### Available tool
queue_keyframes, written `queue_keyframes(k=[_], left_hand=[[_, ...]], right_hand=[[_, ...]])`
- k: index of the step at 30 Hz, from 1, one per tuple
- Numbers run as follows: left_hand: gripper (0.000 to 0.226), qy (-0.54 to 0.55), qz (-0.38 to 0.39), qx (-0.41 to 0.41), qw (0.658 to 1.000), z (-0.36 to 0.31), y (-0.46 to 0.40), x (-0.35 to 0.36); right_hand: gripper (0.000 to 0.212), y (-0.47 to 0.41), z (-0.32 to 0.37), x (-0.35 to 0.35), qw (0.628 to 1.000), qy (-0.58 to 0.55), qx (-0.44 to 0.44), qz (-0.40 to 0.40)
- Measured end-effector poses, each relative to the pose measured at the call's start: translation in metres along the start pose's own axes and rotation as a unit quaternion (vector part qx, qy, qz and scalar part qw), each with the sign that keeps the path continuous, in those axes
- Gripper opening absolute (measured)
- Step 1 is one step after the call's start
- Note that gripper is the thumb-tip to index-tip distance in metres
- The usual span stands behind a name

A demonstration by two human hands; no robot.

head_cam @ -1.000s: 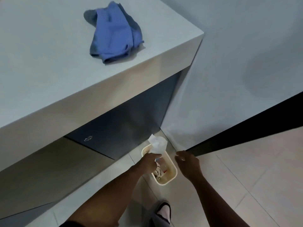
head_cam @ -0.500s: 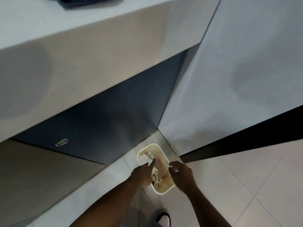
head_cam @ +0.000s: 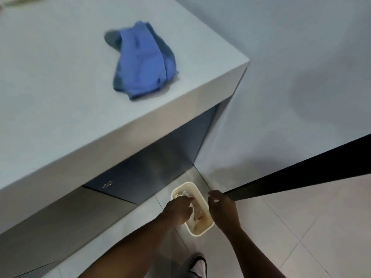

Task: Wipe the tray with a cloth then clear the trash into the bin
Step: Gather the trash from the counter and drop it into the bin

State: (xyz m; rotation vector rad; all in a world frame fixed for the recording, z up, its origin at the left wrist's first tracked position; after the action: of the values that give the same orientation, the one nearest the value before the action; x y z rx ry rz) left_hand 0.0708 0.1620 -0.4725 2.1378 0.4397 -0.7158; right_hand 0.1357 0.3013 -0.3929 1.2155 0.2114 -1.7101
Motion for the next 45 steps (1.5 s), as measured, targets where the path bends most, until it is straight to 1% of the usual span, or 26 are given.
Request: queue_keyframes(k=[2,4,8,10,12,14,16,18,20,23,25,30,33,36,39,41,45], left_hand=[[0.037,0.0,-0.033,0.03,0.999,-0.037,0.034,-0.06],[0.032,0.012,-0.059,0.063,0.996,-0.081,0.07,-0.132],[0.013,0.12,-0.113,0.081,0.983,-0.151,0.149,-0.28],[0.017,0.139,-0.151,0.1,0.974,-0.173,0.197,-0.348],[0.02,0.15,-0.214,0.119,0.958,-0.179,0.25,-0.411],[0.02,0.135,-0.295,0.131,0.937,-0.166,0.298,-0.47],[0.022,0.115,-0.351,0.132,0.92,-0.14,0.337,-0.515],[0.025,0.101,-0.395,0.118,0.905,-0.103,0.369,-0.546],[0.027,0.08,-0.43,0.084,0.895,-0.059,0.394,-0.564],[0.029,0.073,-0.445,0.016,0.892,0.01,0.417,-0.573],[0.029,0.079,-0.459,-0.024,0.884,0.054,0.43,-0.576],[0.031,0.075,-0.484,-0.13,0.862,0.158,0.461,-0.577],[0.033,0.095,-0.491,-0.194,0.844,0.209,0.474,-0.569],[0.035,0.116,-0.496,-0.256,0.822,0.248,0.482,-0.559],[0.037,0.16,-0.513,-0.305,0.786,0.274,0.487,-0.551],[0.039,0.188,-0.518,-0.328,0.767,0.282,0.487,-0.543],[0.039,0.214,-0.525,-0.354,0.744,0.287,0.484,-0.527]], right_hand=[[0.022,0.008,0.05,-0.043,0.999,-0.012,-0.032,-0.021],[0.021,0.016,0.108,-0.094,0.997,-0.045,-0.047,-0.043],[0.02,0.037,0.232,-0.208,0.982,-0.074,-0.11,-0.132],[0.019,0.054,0.291,-0.26,0.969,-0.094,-0.142,-0.181],[0.016,0.072,0.346,-0.301,0.955,-0.107,-0.172,-0.218],[0.016,0.088,0.401,-0.326,0.945,-0.09,-0.209,-0.234],[0.017,0.103,0.451,-0.334,0.935,-0.083,-0.246,-0.242],[0.017,0.115,0.494,-0.322,0.929,-0.089,-0.278,-0.228],[0.016,0.124,0.532,-0.298,0.928,-0.086,-0.302,-0.2],[0.015,0.129,0.579,-0.258,0.926,-0.067,-0.336,-0.156],[0.015,0.125,0.608,-0.232,0.924,-0.052,-0.359,-0.123],[0.016,0.093,0.668,-0.163,0.92,-0.001,-0.391,-0.025],[0.017,0.068,0.701,-0.124,0.909,0.027,-0.415,0.029],[0.026,0.047,0.732,-0.089,0.893,0.057,-0.441,0.068],[0.035,0.036,0.759,-0.057,0.877,0.068,-0.46,0.123],[0.044,0.037,0.776,-0.038,0.854,0.102,-0.49,0.139],[0.057,0.053,0.795,-0.004,0.806,0.14,-0.549,0.17]])
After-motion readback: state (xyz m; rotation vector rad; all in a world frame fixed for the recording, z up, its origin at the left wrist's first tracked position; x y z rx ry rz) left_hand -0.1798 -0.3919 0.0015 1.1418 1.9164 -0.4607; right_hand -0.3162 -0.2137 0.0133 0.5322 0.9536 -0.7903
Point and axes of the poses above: each hand's wrist, its own y-axis away from the middle knuckle, its own x-axis out of the palm, z = x × y, the point moved 6 cm from there along -y, towards the middle knuckle, and after that the axes turned 4 degrees about y, right-handed, at the moved point
